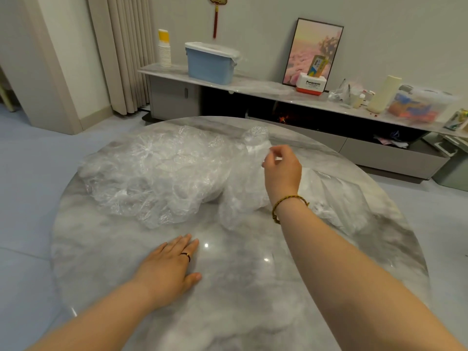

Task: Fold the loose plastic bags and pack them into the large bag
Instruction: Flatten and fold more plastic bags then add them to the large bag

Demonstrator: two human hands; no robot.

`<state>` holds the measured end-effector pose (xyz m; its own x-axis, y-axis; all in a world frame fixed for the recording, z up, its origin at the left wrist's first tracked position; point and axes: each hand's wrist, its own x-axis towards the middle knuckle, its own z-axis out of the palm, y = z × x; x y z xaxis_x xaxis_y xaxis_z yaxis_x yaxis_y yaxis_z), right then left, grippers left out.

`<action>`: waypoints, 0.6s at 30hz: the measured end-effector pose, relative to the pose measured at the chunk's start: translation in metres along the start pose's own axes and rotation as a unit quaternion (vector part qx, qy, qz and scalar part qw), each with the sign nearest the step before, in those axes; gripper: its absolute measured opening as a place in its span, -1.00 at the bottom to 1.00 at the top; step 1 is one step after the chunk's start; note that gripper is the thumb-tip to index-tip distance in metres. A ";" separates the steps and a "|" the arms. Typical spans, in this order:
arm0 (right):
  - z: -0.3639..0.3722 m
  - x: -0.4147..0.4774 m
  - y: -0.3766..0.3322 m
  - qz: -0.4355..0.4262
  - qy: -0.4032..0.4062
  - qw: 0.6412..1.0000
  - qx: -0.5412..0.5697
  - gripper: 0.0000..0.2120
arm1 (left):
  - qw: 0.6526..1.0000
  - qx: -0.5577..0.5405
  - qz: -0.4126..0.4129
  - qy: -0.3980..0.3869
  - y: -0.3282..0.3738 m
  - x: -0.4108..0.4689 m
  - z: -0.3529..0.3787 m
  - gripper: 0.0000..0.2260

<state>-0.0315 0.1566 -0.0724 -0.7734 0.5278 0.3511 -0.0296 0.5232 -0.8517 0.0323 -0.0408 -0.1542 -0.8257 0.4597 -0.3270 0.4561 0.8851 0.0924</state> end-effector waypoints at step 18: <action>-0.085 -0.117 0.021 0.217 -0.234 0.907 0.275 -0.81 | 0.782 -0.616 -0.013 0.093 0.025 -0.035 -0.028 -0.91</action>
<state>0.1121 0.1630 -0.0984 -0.9680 0.1949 -0.1583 0.1309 -0.1463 -0.9805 0.0629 -0.0327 -0.1145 -0.9152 0.3423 -0.2124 -0.1334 0.2401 0.9616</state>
